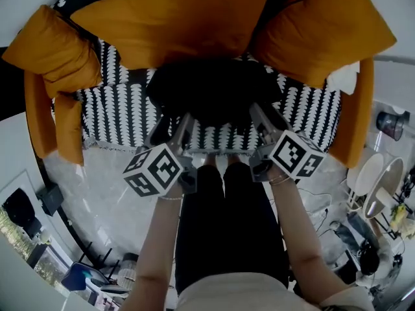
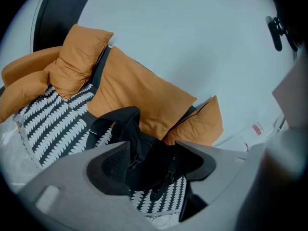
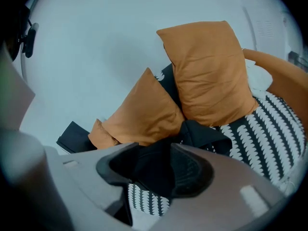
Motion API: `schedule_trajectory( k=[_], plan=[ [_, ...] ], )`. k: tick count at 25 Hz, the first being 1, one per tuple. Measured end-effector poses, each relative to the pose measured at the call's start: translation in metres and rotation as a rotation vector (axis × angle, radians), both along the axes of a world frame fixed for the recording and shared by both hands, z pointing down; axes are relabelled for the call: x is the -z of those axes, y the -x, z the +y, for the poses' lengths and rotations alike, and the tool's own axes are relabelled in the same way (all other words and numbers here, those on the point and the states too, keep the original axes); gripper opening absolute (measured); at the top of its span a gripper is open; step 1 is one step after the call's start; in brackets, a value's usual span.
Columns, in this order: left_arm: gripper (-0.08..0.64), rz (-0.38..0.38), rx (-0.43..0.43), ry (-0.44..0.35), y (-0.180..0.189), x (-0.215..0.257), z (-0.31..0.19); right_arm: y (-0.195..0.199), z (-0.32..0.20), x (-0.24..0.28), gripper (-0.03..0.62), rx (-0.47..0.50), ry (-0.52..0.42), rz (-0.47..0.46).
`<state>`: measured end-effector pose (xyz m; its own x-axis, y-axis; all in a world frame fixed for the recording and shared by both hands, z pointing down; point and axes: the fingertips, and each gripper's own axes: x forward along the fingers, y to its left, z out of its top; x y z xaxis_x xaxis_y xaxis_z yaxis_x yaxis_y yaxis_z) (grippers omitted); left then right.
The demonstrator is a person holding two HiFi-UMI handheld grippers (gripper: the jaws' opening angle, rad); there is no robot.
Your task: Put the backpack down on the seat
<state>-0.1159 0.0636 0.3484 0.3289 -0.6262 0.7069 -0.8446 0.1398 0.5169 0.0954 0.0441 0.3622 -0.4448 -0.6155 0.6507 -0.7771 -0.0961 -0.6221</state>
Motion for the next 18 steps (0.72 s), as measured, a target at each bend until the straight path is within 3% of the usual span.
schedule_trajectory(
  k=[10, 18],
  plan=[
    [0.279, 0.127, -0.067, -0.149, -0.028, 0.078, -0.018, 0.028, -0.005, 0.074, 0.209, 0.073, -0.107, -0.075],
    [0.076, 0.149, -0.142, -0.271, -0.046, 0.148, -0.019, 0.042, -0.004, 0.15, 0.196, 0.116, -0.215, -0.102]
  ],
)
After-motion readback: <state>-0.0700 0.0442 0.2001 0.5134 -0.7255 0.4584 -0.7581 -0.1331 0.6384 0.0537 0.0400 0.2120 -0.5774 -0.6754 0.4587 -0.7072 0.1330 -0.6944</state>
